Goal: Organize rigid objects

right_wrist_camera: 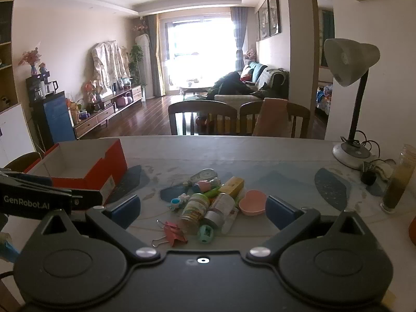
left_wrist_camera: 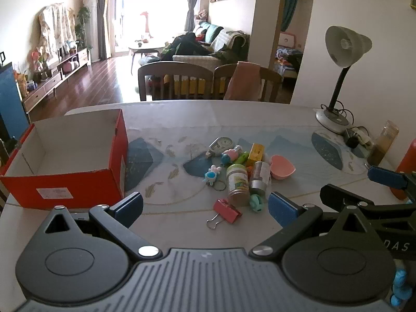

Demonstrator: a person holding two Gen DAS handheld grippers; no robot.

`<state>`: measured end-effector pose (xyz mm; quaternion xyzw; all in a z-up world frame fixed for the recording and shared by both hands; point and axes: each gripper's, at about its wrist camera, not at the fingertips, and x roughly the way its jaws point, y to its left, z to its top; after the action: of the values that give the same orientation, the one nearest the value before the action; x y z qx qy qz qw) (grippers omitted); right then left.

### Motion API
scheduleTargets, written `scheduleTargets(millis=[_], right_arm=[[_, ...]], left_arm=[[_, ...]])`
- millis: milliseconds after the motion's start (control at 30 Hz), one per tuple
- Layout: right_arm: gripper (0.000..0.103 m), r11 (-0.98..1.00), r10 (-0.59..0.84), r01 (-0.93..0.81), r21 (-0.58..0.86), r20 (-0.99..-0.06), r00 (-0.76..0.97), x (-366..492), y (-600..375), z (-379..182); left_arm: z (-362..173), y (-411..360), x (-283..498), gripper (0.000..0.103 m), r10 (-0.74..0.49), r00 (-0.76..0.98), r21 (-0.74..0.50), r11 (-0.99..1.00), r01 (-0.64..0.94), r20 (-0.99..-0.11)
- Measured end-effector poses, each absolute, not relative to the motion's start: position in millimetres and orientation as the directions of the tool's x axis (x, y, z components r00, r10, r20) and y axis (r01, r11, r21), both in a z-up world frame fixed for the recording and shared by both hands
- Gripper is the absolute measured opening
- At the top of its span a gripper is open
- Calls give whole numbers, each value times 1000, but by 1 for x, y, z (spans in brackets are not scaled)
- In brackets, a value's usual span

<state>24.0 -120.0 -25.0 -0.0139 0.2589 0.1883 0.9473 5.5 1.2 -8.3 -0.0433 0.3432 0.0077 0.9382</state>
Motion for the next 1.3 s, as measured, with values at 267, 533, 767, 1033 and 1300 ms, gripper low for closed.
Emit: scheduleTargets(millis=[267, 533, 767, 1033, 1300], right_arm=[[102, 922, 362, -380, 70, -500, 787, 27, -116, -25], [102, 918, 369, -390, 65, -498, 785, 29, -115, -25], [102, 916, 374, -397, 64, -496, 783, 31, -116, -25], [100, 914, 377, -401, 61, -493, 784, 37, -111, -23], [99, 908, 387, -414, 58, -492, 780, 42, -112, -21]], left_arm=[[-11, 4, 7, 103, -2, 760, -75, 995, -61, -650], [-11, 6, 9, 103, 8, 759, -73, 995, -73, -651], [-11, 8, 10, 103, 13, 758, -73, 994, -80, -652], [-10, 8, 13, 103, 15, 758, -72, 994, -81, -652], [-9, 9, 16, 103, 17, 761, -72, 994, -84, -648]])
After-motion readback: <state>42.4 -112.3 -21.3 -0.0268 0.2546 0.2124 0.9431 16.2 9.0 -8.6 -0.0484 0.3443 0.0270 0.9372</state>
